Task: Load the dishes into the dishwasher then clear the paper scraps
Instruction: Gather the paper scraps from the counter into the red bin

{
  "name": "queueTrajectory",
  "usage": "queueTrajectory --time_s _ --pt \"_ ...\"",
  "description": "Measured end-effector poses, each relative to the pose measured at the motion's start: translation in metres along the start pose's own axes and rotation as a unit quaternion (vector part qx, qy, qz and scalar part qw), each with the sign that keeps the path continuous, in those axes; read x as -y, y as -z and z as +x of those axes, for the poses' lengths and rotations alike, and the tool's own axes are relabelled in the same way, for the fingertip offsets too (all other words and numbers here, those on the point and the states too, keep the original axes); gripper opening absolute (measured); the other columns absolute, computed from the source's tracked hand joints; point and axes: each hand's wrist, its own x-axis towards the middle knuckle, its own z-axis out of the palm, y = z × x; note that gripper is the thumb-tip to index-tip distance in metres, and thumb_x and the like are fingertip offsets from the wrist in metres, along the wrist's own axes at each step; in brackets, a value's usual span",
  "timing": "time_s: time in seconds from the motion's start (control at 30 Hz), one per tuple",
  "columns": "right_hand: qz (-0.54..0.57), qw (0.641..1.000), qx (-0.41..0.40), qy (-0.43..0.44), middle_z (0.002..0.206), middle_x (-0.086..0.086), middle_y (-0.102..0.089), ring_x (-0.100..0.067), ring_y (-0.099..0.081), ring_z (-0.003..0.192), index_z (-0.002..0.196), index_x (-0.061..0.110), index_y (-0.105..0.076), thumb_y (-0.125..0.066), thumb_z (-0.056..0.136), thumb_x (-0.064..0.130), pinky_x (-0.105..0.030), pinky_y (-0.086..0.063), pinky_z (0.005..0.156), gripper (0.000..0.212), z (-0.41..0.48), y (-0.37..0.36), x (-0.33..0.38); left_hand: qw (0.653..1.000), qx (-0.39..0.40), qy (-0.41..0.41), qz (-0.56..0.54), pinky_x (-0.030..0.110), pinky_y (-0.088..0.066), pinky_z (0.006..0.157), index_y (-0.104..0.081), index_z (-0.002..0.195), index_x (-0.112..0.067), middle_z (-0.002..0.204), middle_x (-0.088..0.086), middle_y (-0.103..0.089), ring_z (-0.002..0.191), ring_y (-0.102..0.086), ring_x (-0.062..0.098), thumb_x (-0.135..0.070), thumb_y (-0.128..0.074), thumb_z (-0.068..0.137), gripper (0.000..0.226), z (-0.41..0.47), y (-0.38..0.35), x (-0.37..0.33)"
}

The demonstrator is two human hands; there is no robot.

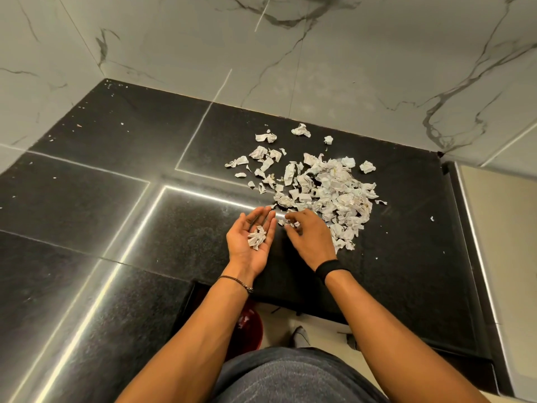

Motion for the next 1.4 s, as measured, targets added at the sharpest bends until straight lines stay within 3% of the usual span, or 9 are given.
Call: queueTrajectory --time_s 0.17,0.3,0.43,0.53,0.7,0.83,1.03,1.2,1.4 --pt "-0.105 0.994 0.011 0.009 0.095 -0.006 -0.06 -0.028 -0.059 0.088 0.109 0.011 -0.073 -0.062 0.098 0.022 -0.041 -0.05 0.075 0.019 -0.005 -0.009 -0.016 1.0 -0.006 -0.011 0.01 0.041 -0.056 0.094 -0.067 0.116 0.002 0.125 0.022 -0.069 0.113 -0.07 0.032 -0.032 -0.047 0.105 0.04 -0.001 0.007 -0.007" --pt "-0.132 0.989 -0.033 0.055 0.091 -0.005 -0.063 -0.027 -0.06 0.082 0.095 0.01 -0.072 -0.066 0.096 0.018 -0.04 -0.049 0.068 0.01 -0.024 -0.005 -0.022 1.0 -0.015 -0.018 0.02 0.04 -0.056 0.097 -0.067 0.115 0.001 0.125 0.022 -0.07 0.114 -0.07 0.032 -0.032 -0.05 0.104 0.038 0.0 0.005 -0.012" --pt "-0.03 0.996 -0.083 -0.004 0.097 0.004 -0.062 -0.016 -0.057 0.09 0.104 0.019 -0.072 -0.063 0.098 0.025 -0.034 -0.049 0.077 0.012 -0.025 0.0 -0.01 0.999 -0.021 -0.016 0.041 0.04 -0.055 0.099 -0.066 0.121 0.0 0.125 0.021 -0.07 0.118 -0.068 0.032 -0.031 -0.05 0.104 0.039 0.002 -0.001 -0.007" --pt "0.062 0.994 -0.079 0.048 0.096 0.006 -0.062 -0.011 -0.056 0.089 0.105 0.021 -0.073 -0.067 0.096 0.027 -0.025 -0.047 0.078 0.012 -0.02 0.005 0.018 0.999 -0.019 -0.002 0.049 0.038 -0.055 0.097 -0.064 0.123 -0.001 0.126 0.021 -0.07 0.117 -0.067 0.031 -0.032 -0.048 0.105 0.04 0.004 -0.006 0.002" --pt "0.122 0.99 -0.05 0.045 0.096 0.008 -0.065 -0.005 -0.059 0.085 0.106 0.021 -0.074 -0.072 0.092 0.026 -0.013 -0.045 0.075 0.015 -0.009 0.006 0.031 1.0 0.006 0.014 0.024 0.042 -0.053 0.099 -0.068 0.107 -0.001 0.115 0.019 -0.072 0.1 -0.073 0.032 -0.03 -0.046 0.104 0.036 0.005 -0.01 0.0" --pt "0.019 1.0 -0.012 0.013 0.104 -0.003 -0.067 -0.019 -0.062 0.094 0.115 0.015 -0.073 -0.068 0.093 0.016 -0.032 -0.05 0.085 0.023 0.006 -0.006 0.009 1.0 0.012 0.006 0.014 0.039 -0.055 0.098 -0.069 0.11 0.001 0.119 0.02 -0.071 0.109 -0.072 0.031 -0.027 -0.047 0.105 0.036 0.002 -0.001 -0.012" --pt "-0.094 0.992 0.056 0.061 0.096 -0.009 -0.063 -0.03 -0.059 0.092 0.108 0.011 -0.074 -0.062 0.097 0.014 -0.036 -0.043 0.078 0.017 0.013 -0.024 0.0 1.0 -0.012 -0.018 0.02 0.04 -0.055 0.098 -0.071 0.108 -0.001 0.126 0.021 -0.069 0.121 -0.066 0.032 -0.033 -0.05 0.104 0.039 -0.002 0.007 -0.028" --pt "0.053 0.998 -0.025 0.024 0.095 0.0 -0.069 -0.013 -0.062 0.087 0.101 0.015 -0.074 -0.068 0.093 0.016 -0.028 -0.051 0.079 0.01 0.002 -0.016 0.022 0.999 -0.021 -0.017 0.035 0.041 -0.052 0.103 -0.067 0.117 -0.003 0.128 0.02 -0.069 0.119 -0.067 0.032 -0.037 -0.05 0.103 0.041 0.004 0.007 -0.03" --pt "0.13 0.991 -0.015 0.042 0.098 0.009 -0.073 -0.007 -0.065 0.089 0.105 0.022 -0.075 -0.069 0.094 0.024 -0.017 -0.049 0.077 0.012 0.0 -0.012 0.061 0.999 -0.017 0.014 0.034 0.047 -0.044 0.113 -0.067 0.114 -0.002 0.135 0.021 -0.064 0.123 -0.062 0.036 -0.034 -0.044 0.106 0.04 0.013 0.002 -0.027"
